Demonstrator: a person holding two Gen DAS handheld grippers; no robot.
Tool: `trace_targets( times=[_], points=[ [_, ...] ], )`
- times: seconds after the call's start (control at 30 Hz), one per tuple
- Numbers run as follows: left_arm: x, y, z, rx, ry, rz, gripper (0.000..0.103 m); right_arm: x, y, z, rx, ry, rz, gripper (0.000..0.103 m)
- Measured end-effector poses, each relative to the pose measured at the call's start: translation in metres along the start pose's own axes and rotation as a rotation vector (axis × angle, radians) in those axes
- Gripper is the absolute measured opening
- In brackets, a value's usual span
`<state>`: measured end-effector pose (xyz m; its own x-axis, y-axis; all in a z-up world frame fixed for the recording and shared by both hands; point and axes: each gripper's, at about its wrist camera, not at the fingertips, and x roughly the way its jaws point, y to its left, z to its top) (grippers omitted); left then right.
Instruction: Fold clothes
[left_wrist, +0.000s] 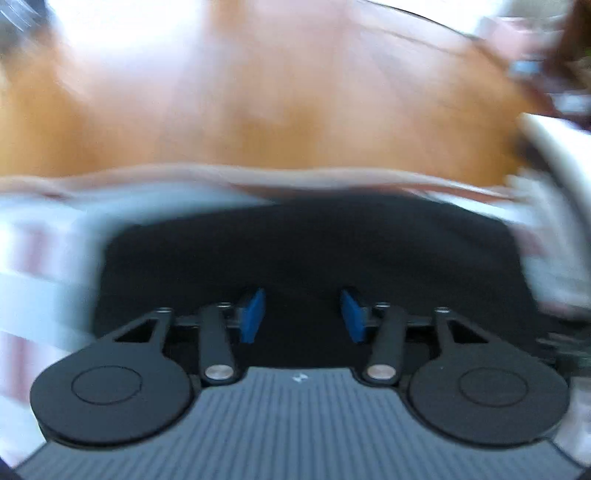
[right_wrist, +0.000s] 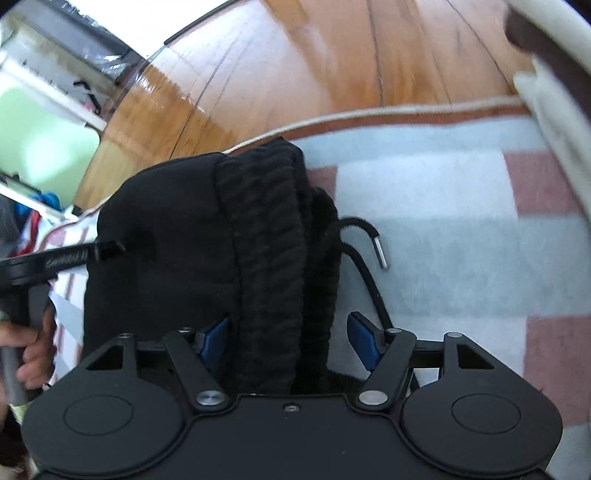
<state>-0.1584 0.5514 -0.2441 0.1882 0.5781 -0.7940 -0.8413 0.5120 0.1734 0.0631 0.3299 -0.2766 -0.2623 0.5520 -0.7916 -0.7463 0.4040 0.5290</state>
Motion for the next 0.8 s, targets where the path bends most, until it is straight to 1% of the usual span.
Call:
trace_targets(
  times=[0.03, 0.07, 0.1, 0.13, 0.17, 0.2, 0.23, 0.3, 0.33, 0.4, 0.47, 0.5, 0.57, 0.6, 0.63, 0.7, 0.73, 0.8],
  points=[
    [-0.006, 0.019, -0.001, -0.042, -0.046, 0.125, 0.042, 0.000, 0.001, 0.001, -0.002, 0.001, 0.001, 0.071],
    [-0.015, 0.048, -0.006, -0.163, -0.066, 0.149, 0.042, 0.001, 0.003, 0.002, -0.007, 0.000, -0.002, 0.072],
    [-0.021, 0.079, -0.017, -0.313, -0.057, 0.102, 0.044, 0.002, 0.005, 0.003, -0.014, -0.001, -0.007, 0.072],
    [-0.024, 0.105, -0.030, -0.436, -0.031, 0.024, 0.047, 0.002, 0.006, 0.003, -0.017, -0.002, -0.010, 0.073],
    [-0.026, 0.124, -0.044, -0.519, -0.006, -0.052, 0.047, 0.001, 0.007, 0.004, -0.016, -0.001, -0.011, 0.074],
    [-0.026, 0.133, -0.057, -0.554, 0.009, -0.097, 0.048, 0.000, 0.007, 0.005, -0.012, 0.000, -0.007, 0.074],
    [-0.026, 0.138, -0.066, -0.553, 0.021, -0.122, 0.056, 0.000, 0.007, 0.006, -0.007, -0.001, 0.000, 0.074],
    [-0.019, 0.138, -0.079, -0.529, 0.060, -0.160, 0.062, -0.002, 0.007, 0.009, 0.009, -0.015, 0.035, 0.076],
    [-0.013, 0.138, -0.084, -0.534, 0.080, -0.208, 0.062, -0.004, 0.007, 0.012, 0.020, -0.020, 0.060, 0.076],
    [0.004, 0.130, -0.092, -0.570, 0.122, -0.334, 0.062, -0.004, 0.004, 0.017, 0.047, -0.020, 0.113, 0.079],
    [0.015, 0.126, -0.100, -0.618, 0.153, -0.438, 0.066, -0.001, -0.003, 0.018, 0.066, -0.009, 0.150, 0.080],
    [0.018, 0.124, -0.103, -0.630, 0.162, -0.459, 0.071, 0.002, -0.005, 0.017, 0.071, -0.003, 0.161, 0.080],
    [0.022, 0.121, -0.101, -0.618, 0.174, -0.449, 0.072, 0.009, -0.009, 0.016, 0.076, 0.021, 0.168, 0.080],
    [0.023, 0.119, -0.100, -0.608, 0.178, -0.439, 0.075, 0.013, -0.008, 0.015, 0.072, 0.031, 0.167, 0.080],
    [0.024, 0.117, -0.099, -0.599, 0.182, -0.429, 0.079, 0.016, -0.007, 0.015, 0.064, 0.035, 0.168, 0.081],
    [0.027, 0.116, -0.099, -0.603, 0.178, -0.424, 0.084, 0.022, -0.006, 0.015, 0.047, 0.037, 0.174, 0.086],
    [0.027, 0.113, -0.100, -0.599, 0.164, -0.432, 0.089, 0.023, -0.006, 0.016, 0.036, 0.029, 0.182, 0.086],
    [0.028, 0.112, -0.101, -0.586, 0.140, -0.456, 0.090, 0.026, -0.004, 0.015, 0.028, 0.005, 0.213, 0.087]
  ],
)
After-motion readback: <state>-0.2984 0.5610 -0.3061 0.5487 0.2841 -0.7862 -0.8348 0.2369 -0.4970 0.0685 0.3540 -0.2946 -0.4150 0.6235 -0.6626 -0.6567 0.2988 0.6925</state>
